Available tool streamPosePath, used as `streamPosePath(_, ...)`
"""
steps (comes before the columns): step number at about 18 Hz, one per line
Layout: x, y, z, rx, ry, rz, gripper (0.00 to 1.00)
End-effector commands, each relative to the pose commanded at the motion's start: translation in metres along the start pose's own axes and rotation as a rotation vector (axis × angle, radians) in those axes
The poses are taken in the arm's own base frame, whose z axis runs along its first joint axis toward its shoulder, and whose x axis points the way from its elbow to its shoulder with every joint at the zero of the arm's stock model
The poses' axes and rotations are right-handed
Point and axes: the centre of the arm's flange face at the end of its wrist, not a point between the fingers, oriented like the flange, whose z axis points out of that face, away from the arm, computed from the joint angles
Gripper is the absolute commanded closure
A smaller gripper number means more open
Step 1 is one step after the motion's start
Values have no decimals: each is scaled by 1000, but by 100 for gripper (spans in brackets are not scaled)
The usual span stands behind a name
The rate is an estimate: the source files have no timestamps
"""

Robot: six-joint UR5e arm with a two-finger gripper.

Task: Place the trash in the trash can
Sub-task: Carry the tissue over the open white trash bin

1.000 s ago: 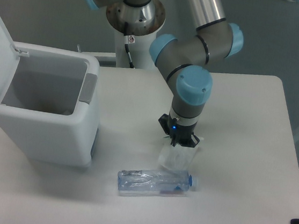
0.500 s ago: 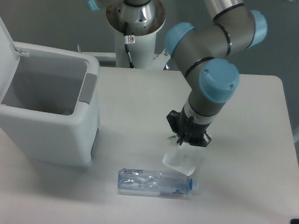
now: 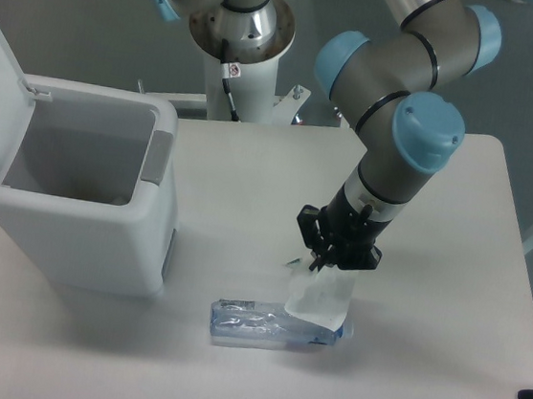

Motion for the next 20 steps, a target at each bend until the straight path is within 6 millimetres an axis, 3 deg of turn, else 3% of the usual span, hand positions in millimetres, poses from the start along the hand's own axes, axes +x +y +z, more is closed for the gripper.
streamPosePath(6, 45, -30, -49, 153, 29, -74, 100)
streamPosePath(10, 93, -50, -78, 225, 52, -63, 100)
streamPosePath(18, 159, -79, -121, 312, 71, -59, 100)
streamPosePath(20, 169, -79, -119, 313, 87, -54, 100)
